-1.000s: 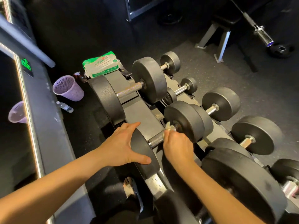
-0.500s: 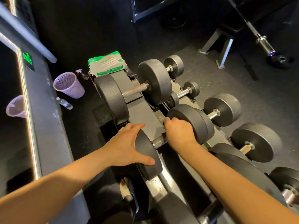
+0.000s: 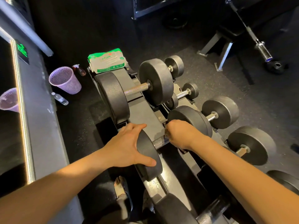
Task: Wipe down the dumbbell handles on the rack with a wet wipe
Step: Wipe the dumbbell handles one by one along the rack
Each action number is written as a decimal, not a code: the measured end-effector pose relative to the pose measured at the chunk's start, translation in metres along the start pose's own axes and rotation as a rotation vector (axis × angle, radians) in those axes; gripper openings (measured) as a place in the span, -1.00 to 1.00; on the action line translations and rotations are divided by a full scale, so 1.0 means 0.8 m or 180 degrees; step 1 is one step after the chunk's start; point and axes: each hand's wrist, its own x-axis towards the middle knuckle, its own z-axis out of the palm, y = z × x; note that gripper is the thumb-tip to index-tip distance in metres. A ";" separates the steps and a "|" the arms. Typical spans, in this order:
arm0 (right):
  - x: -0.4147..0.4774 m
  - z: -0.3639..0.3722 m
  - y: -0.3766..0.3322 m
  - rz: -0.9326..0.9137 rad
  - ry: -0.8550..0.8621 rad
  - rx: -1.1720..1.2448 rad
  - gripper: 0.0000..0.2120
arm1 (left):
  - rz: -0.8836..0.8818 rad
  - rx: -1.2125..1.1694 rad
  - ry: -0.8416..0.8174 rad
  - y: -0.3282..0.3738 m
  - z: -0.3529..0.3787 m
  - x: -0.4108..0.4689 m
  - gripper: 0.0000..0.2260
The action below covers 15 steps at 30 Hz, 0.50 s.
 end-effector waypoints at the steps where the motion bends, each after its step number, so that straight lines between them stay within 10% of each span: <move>1: -0.001 0.005 -0.004 -0.0075 0.0112 -0.0183 -0.78 | 0.0000 0.0008 0.0010 0.000 0.000 0.000 0.20; 8: 0.002 0.023 -0.033 -0.0927 0.0116 0.0280 -0.90 | 0.0023 0.0029 0.0076 0.001 0.002 0.001 0.15; 15: 0.018 -0.015 -0.022 -0.0174 -0.0066 -0.1860 -0.80 | 0.0041 -0.0010 0.0046 0.003 0.000 0.000 0.15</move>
